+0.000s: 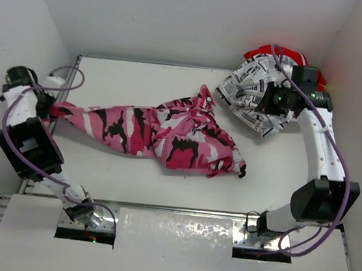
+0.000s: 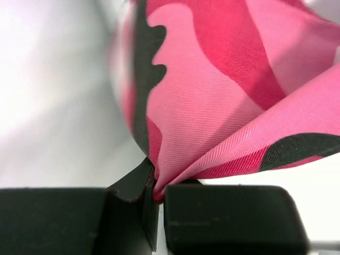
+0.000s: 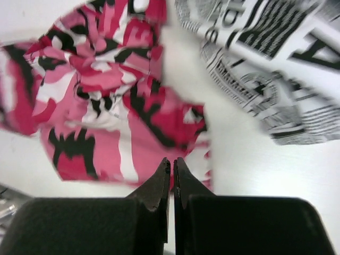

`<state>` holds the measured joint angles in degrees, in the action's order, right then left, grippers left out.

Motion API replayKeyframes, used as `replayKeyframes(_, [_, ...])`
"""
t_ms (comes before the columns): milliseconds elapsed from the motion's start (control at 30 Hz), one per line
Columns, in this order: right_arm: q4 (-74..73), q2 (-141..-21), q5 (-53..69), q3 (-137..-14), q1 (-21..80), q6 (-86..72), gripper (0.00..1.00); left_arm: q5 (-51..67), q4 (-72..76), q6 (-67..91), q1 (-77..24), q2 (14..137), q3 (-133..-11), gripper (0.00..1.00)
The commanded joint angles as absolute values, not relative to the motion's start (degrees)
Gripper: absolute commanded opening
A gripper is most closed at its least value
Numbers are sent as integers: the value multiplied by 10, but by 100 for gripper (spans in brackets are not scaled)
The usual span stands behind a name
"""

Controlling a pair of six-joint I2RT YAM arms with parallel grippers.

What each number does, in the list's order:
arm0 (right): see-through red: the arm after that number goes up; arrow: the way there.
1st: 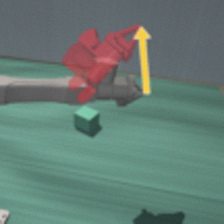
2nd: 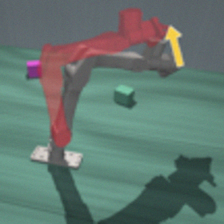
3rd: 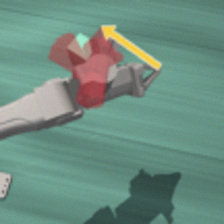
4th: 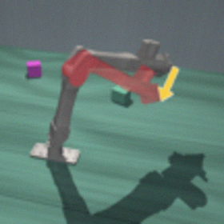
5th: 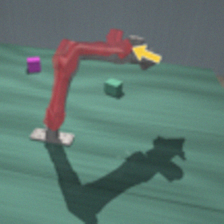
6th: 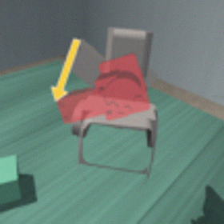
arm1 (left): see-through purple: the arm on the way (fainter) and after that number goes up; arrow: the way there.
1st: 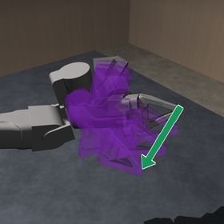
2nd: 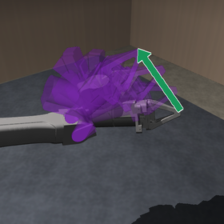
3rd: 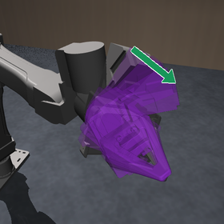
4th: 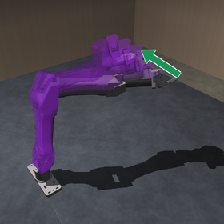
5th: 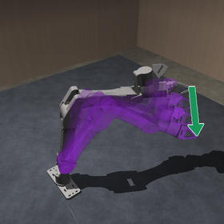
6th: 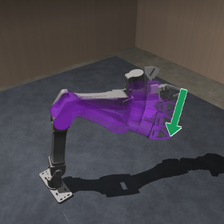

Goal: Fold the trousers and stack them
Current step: Flatten the trousers out

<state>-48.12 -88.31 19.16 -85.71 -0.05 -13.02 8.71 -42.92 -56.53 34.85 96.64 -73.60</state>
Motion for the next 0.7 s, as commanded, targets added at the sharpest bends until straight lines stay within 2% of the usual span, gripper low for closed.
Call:
replayKeyframes(0, [-474, -821, 153, -889, 2, -96, 0, 105, -565, -576, 387, 891, -857, 0])
replayKeyframes(167, [-447, -754, 148, -850, 2, -78, 0, 106, -665, -649, 404, 853, -978, 0])
replayKeyframes(300, [-429, -735, 204, -716, 2, -111, 0, 151, -722, -664, 404, 842, -989, 0])
replayKeyframes(333, [-427, -730, 193, -687, 19, -123, 4, 158, -723, -659, 403, 835, -980, 0])
replayKeyframes(367, [-414, -727, 179, -655, 34, -130, 17, 162, -723, -656, 404, 830, -956, 0])
replayKeyframes(433, [-404, -724, 123, -583, 74, -143, 34, 169, -724, -650, 403, 822, -931, 0])
replayKeyframes(467, [-384, -727, 117, -563, 107, -162, 53, 174, -723, -646, 404, 815, -912, 0])
replayKeyframes(500, [-370, -729, 121, -530, 119, -172, 63, 175, -723, -643, 403, 811, -908, 0])
replayKeyframes(567, [-327, -743, 136, -507, 139, -201, 73, 178, -722, -639, 403, 806, -902, 0])
replayKeyframes(600, [-316, -750, 136, -491, 140, -223, 81, 178, -722, -640, 404, 805, -903, 0])
replayKeyframes(667, [-298, -773, 120, -480, 141, -250, 84, 174, -725, -639, 404, 802, -904, 0])
